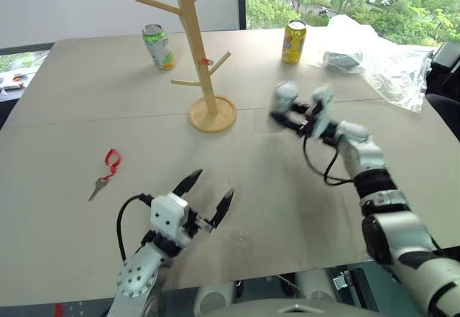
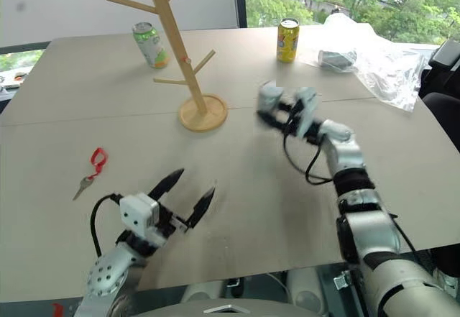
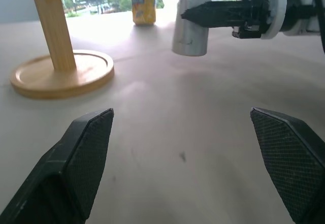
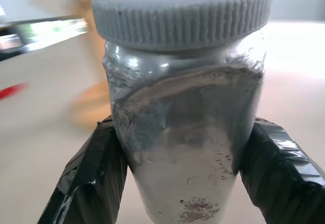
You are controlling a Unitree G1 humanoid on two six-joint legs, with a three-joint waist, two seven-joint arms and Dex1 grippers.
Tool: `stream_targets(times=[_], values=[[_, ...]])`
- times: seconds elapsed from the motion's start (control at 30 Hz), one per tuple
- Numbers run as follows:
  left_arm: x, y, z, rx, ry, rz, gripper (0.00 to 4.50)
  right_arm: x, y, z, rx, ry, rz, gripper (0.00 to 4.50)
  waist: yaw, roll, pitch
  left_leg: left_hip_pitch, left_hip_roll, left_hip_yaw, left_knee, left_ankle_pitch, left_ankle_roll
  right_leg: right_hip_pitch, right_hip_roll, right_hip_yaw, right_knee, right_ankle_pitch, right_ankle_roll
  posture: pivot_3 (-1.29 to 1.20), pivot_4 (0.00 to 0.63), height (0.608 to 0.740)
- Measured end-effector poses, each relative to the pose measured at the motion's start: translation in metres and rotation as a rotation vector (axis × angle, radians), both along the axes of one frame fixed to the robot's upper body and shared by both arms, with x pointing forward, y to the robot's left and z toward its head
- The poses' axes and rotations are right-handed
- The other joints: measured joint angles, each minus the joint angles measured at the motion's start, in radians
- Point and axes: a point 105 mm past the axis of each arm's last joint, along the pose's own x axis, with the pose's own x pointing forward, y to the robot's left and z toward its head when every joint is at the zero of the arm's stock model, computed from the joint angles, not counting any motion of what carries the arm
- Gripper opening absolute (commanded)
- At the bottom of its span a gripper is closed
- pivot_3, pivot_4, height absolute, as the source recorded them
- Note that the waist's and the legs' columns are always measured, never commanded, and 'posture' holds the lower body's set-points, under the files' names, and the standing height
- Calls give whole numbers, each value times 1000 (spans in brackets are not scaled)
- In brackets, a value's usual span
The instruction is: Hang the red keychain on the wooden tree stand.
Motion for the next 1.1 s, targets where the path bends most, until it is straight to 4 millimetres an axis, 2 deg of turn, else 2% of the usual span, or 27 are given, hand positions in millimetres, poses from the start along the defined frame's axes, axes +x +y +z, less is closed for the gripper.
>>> stream_targets(times=[0.07, 0.1, 0.23, 0.33, 0.4, 0.63, 0.67, 0.73, 1.1], values=[[4, 1, 4, -9, -6, -4, 4500, 12, -49, 9, 9, -2, -221, 2762, -5, 0, 0, 0, 0, 1, -1, 0, 0, 0, 0, 1, 0, 1, 1, 0, 150, 740], [5, 1, 4, -8, -6, -7, 4500, 14, -64, 9, 15, 7, -296, 2762, -8, 0, 0, 0, 0, 2, -1, 0, 0, 0, 0, 1, -1, 1, 1, 0, 150, 740], [9, -2, 1, -11, -5, -43, 4500, 13, -125, -11, 22, 105, -564, 2762, -11, 1, 0, 1, -1, 4, -2, 0, 0, 0, 2, 2, 0, 1, 2, 0, 150, 740], [11, -4, -6, -16, 12, -58, 4500, 5, -162, -18, 13, 147, -713, 2762, -10, 1, 0, 1, -1, 5, -2, 0, 0, 0, 2, 3, 0, 1, 2, 0, 150, 740], [13, -3, -11, -15, 22, -64, 4500, 2, -174, -17, 11, 145, -764, 2762, -12, 1, 0, 2, -1, 5, -2, 0, 0, 0, 2, 5, 0, 1, 2, 0, 150, 740], [19, -5, -14, -8, 17, -99, 4500, -6, -192, -30, 39, 185, -853, 2762, -11, 1, 0, 2, 0, 5, -2, 0, 0, 0, 2, 5, 0, 1, 2, 0, 150, 740], [19, -5, -14, -7, 17, -102, 4500, -6, -193, -30, 40, 184, -858, 3686, -11, 1, 0, 2, 0, 5, -2, 0, 0, 0, 2, 6, 0, 1, 2, 0, 150, 740], [19, -6, -12, -5, 6, -111, 4500, -6, -194, -30, 44, 183, -863, 4412, -11, 1, 0, 2, 1, 5, -2, 0, 0, 0, 2, 6, 0, 1, 2, 0, 150, 740], [22, -9, -9, -14, -10, -114, 4500, -8, -197, -30, 62, 178, -869, 4412, -10, 1, 0, 2, 1, 4, -2, 0, 0, 0, 2, 6, 0, 1, 2, 0, 150, 740]])
